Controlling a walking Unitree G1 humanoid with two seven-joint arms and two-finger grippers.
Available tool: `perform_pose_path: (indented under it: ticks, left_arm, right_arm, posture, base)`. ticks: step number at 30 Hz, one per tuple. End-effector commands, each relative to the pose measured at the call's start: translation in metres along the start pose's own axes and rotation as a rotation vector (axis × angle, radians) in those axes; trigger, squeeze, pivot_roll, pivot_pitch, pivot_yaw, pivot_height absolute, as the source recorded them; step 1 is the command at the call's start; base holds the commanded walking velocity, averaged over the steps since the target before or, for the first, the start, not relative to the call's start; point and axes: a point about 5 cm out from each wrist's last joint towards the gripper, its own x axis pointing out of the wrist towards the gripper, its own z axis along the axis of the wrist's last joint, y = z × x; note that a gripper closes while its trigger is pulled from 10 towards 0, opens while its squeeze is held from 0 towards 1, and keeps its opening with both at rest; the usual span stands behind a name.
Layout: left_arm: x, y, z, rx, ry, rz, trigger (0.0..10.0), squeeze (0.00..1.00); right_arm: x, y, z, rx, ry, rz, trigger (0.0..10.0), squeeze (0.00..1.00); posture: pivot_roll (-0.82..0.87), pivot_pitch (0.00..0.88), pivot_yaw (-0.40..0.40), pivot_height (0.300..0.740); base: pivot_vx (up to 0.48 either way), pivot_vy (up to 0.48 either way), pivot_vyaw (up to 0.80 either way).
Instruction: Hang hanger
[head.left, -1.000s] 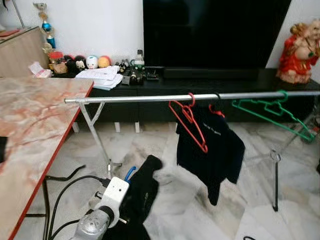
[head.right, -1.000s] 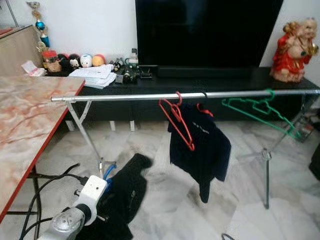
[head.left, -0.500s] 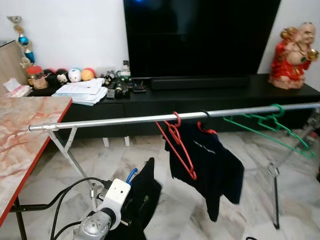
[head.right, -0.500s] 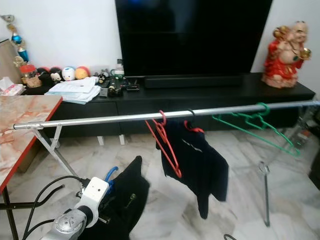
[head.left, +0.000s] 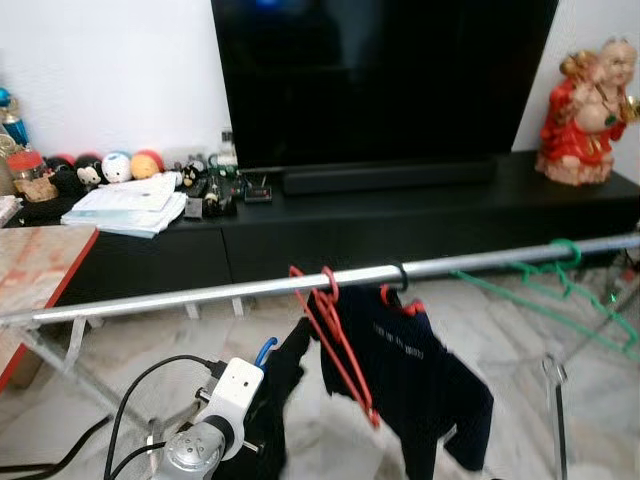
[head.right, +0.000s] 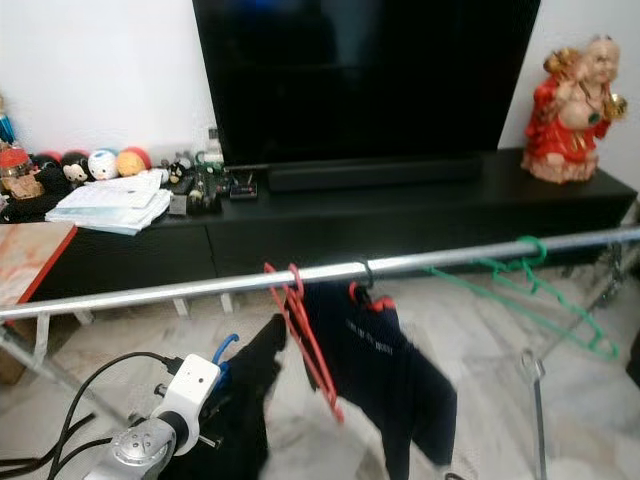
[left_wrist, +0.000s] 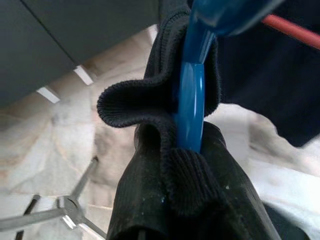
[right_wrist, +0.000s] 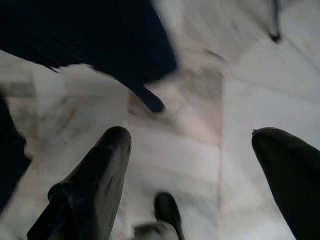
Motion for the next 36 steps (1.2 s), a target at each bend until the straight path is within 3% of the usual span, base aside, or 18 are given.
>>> perform_pose_path:
  ticks: [1,7,10,20,26,36]
  left_arm:
    - [-0.001,0.009,0.004,0.027,-0.006,0.029,10.0,0.0]
    - [0.003,-0.006,0.007,0.102,0.024,-0.166,10.0,0.0]
    - [0.009,-0.004,0.014,0.164,0.004,-0.17,10.0,0.0]
    - [0.02,0.003,0.053,0.211,-0.102,-0.201,10.0,0.0]
    - [0.029,0.006,0.068,0.201,-0.137,-0.145,10.0,0.0]
    - [0.034,0.018,0.067,0.093,-0.127,0.017,10.0,0.0]
  right_arm:
    - [-0.001,0.008,-0.007,-0.017,0.022,0.026,10.0,0.0]
    - [0.0,0.009,-0.004,-0.033,0.017,0.03,10.0,0.0]
    - [0.0,0.01,-0.004,-0.043,0.014,0.028,10.0,0.0]
    - [0.0,0.013,-0.006,-0.036,0.014,0.027,10.0,0.0]
    - [-0.001,0.013,-0.007,-0.033,0.015,0.025,10.0,0.0]
    - [0.0,0.011,-0.006,-0.031,0.015,0.021,10.0,0.0]
  posture:
    - [0.13,0.0,0.006,0.74]
    - [0.13,0.0,0.005,0.74]
    - [0.12,0.0,0.005,0.74]
    - [0.1,0.0,0.032,0.74]
    - [0.1,0.0,0.035,0.74]
    - [0.1,0.0,0.018,0.74]
  base:
    - [0.0,0.0,0.0]
    - [0.0,0.0,0.0]
    - [0.0,0.0,0.0]
    - [0.0,0.0,0.0]
    - [0.0,0.0,0.0]
    - [0.0,0.0,0.0]
